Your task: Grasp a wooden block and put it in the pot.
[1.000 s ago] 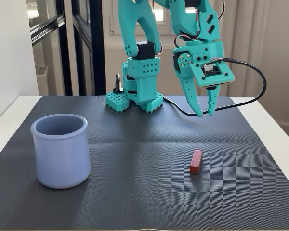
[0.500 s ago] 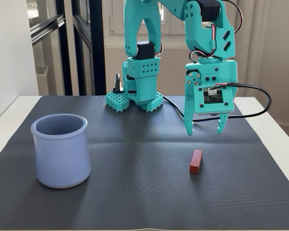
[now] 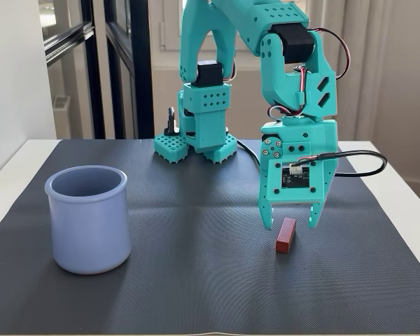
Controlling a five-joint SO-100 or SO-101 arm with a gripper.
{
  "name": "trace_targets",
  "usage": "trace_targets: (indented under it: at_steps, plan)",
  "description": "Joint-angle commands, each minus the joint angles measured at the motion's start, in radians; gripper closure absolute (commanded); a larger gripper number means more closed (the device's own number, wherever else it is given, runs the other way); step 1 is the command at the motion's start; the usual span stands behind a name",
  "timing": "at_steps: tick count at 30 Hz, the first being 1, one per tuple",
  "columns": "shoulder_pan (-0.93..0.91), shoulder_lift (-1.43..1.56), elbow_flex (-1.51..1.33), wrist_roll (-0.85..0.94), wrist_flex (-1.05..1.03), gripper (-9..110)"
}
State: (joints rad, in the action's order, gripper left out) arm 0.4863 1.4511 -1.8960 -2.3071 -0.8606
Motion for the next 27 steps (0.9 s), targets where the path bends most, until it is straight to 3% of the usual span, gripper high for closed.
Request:
trace_targets:
  at_steps: [1,12,27]
  plan:
    - [-0.006,0.006,0.025,0.0,0.005,81]
    - [-0.009,0.005,-0.029,0.0,0.006,89]
    - [0.006,-0.029,-0.064,0.0,0.015,89]
